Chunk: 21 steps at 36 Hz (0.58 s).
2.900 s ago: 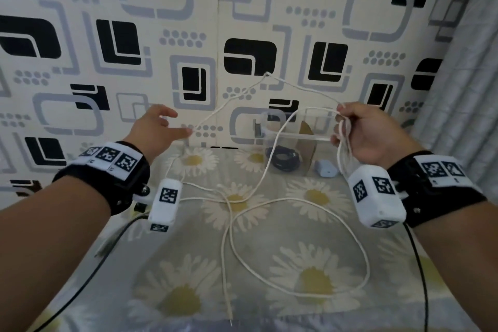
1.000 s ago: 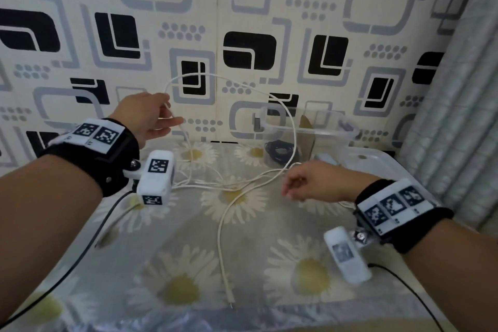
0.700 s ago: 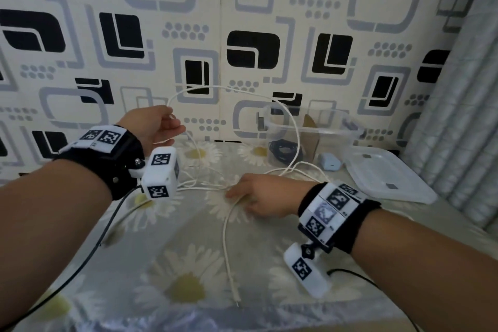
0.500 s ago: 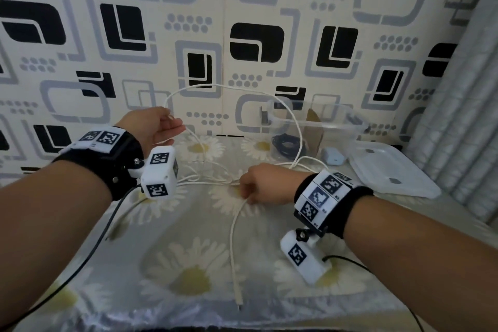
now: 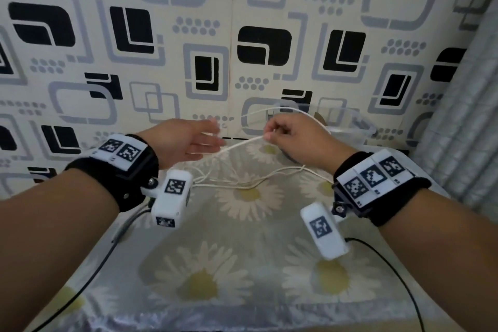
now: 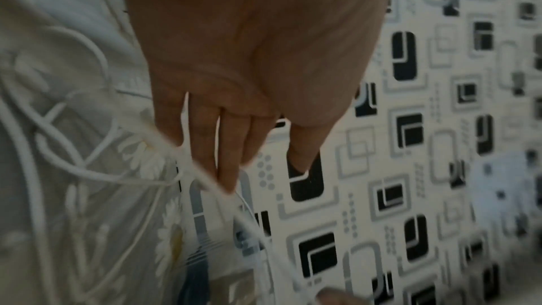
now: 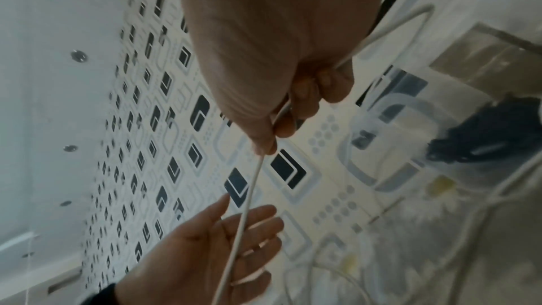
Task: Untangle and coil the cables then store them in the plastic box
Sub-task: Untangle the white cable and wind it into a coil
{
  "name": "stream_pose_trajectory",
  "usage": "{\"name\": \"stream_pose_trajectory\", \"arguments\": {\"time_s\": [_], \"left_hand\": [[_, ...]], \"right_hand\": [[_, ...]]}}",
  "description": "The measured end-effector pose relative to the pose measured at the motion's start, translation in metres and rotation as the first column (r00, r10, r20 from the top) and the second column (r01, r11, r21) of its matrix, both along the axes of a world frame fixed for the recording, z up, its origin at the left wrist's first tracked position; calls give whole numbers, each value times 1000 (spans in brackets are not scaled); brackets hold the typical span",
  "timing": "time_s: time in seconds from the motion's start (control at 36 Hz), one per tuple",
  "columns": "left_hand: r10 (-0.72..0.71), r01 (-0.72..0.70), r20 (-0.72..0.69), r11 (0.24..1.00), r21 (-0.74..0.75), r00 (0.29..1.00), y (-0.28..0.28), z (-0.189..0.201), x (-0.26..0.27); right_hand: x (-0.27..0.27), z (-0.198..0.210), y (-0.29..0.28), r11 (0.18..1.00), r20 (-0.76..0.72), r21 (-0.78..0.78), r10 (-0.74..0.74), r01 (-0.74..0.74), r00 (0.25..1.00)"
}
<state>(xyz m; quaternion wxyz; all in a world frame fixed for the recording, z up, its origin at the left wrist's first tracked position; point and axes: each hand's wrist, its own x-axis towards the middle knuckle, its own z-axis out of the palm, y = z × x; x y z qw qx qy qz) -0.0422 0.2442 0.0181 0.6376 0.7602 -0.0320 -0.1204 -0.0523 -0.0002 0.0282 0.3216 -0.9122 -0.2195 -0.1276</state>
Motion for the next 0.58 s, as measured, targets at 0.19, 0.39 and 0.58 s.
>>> {"name": "stream_pose_trajectory", "arguments": {"time_s": [0.19,0.39,0.58], "left_hand": [[-219,170,146,942,290,965,-9,-2,-14],[-27,65,89,885,-461,996,2,7,-5],[302,-187,26,652,-735,953,31,17,10]], "right_hand": [[4,20,-23,981,131,127,-165,148,978],[2,18,-43,946,-70,314,-65,84,995],[-6,7,-46,972,-160,233,54,-16,986]]}}
